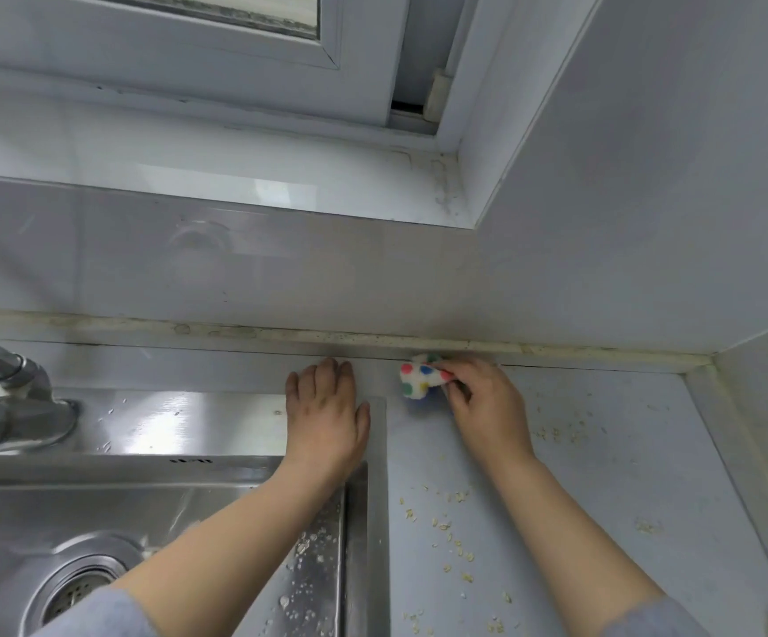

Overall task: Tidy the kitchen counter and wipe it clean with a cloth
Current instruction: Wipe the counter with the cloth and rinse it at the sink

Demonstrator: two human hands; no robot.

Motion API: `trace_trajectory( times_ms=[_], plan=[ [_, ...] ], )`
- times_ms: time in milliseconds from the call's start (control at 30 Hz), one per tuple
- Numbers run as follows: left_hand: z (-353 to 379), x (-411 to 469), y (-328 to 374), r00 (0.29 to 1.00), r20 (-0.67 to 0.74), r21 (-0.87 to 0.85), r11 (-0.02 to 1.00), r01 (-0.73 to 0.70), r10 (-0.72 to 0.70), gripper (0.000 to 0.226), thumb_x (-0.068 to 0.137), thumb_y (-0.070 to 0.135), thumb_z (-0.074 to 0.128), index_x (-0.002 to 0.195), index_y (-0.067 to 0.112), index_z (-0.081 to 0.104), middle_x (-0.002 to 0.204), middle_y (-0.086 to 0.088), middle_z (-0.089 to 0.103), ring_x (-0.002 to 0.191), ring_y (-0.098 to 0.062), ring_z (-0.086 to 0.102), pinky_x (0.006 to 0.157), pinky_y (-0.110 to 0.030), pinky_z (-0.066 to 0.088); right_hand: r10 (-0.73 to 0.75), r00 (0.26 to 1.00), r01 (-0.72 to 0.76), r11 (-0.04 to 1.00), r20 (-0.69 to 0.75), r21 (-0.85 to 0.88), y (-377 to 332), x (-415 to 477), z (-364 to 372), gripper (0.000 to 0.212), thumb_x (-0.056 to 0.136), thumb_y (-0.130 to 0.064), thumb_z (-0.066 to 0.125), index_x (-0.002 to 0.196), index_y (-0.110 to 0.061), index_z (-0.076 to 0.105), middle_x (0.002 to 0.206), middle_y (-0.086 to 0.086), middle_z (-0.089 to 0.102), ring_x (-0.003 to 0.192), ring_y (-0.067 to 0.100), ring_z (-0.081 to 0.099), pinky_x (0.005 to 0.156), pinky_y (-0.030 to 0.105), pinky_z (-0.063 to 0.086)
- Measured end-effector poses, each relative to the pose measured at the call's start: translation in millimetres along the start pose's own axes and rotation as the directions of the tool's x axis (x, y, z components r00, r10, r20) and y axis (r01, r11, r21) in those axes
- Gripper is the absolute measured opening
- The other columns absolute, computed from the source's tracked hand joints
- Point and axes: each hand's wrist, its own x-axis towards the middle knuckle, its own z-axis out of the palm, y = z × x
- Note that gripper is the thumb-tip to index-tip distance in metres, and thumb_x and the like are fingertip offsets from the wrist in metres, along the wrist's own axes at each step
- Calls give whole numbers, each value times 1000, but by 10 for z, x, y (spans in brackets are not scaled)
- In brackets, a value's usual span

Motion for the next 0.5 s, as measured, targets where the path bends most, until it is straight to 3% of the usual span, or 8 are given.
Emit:
trace_trajectory(
  times_ms=[133, 233, 367, 500],
  plan=[
    [126, 19, -62, 994, -107, 35, 999, -29, 33, 49, 84, 36, 39, 117, 6, 60, 116, -15, 55, 99, -33, 45, 92, -49, 36, -16, 999, 13, 997, 36, 75, 31, -21, 226, 32, 89, -3, 58, 112, -21, 70, 116, -4, 66, 106, 4, 54, 86, 6, 34],
    [162, 42, -125, 985, -161, 49, 998, -48, 55, 46, 85, 35, 38, 118, 9, 59, 117, -12, 55, 102, -31, 44, 91, -48, 34, -14, 998, 6, 990, 56, 139, 19, -176, 206, 38, 86, 3, 58, 112, -22, 70, 116, -15, 60, 108, -11, 44, 94, -4, 24],
    [156, 45, -112, 982, -182, 53, 998, -38, 47, 45, 85, 34, 38, 116, 9, 59, 115, -12, 55, 101, -31, 44, 90, -48, 34, -59, 982, 33, 989, 179, 145, 52, -633, 78, 42, 84, 2, 59, 113, -26, 69, 120, -20, 56, 115, -10, 44, 99, 1, 25],
    [158, 51, -107, 981, -189, 72, 997, -34, 48, 44, 85, 34, 39, 114, 9, 60, 114, -12, 56, 100, -32, 45, 89, -47, 35, -40, 964, 4, 991, 262, 136, 44, -1139, -14, 36, 84, -11, 61, 110, -34, 69, 121, -23, 60, 118, -8, 47, 104, 10, 30]
  ],
)
